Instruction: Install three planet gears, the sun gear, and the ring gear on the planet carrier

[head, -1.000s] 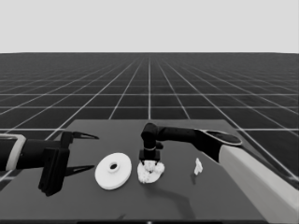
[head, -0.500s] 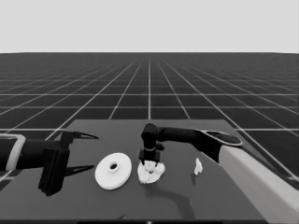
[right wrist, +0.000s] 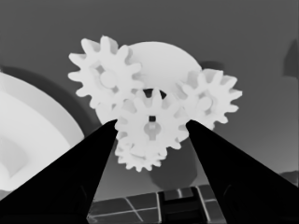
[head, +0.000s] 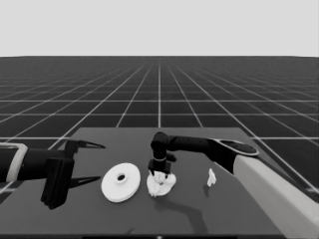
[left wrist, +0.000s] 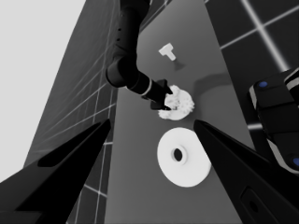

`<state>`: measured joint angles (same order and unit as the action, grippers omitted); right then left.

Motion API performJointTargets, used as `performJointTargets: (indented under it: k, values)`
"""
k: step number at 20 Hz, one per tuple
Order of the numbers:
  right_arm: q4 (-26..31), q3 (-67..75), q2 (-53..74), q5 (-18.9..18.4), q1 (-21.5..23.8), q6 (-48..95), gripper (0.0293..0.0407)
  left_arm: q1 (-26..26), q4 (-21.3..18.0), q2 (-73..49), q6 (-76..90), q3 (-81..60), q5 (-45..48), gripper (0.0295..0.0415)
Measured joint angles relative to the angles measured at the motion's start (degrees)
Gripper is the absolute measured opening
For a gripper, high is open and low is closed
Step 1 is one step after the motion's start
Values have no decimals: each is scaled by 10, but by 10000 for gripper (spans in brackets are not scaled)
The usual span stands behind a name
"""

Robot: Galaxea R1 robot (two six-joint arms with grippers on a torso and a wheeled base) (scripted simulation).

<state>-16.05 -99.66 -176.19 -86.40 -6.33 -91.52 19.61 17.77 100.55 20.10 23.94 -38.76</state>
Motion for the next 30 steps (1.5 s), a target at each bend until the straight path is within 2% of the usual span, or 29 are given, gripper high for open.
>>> performJointTargets:
  k: [30]
  values:
    - [0,0,0,0,0,-180,310,0,0,0,0,0,0,385]
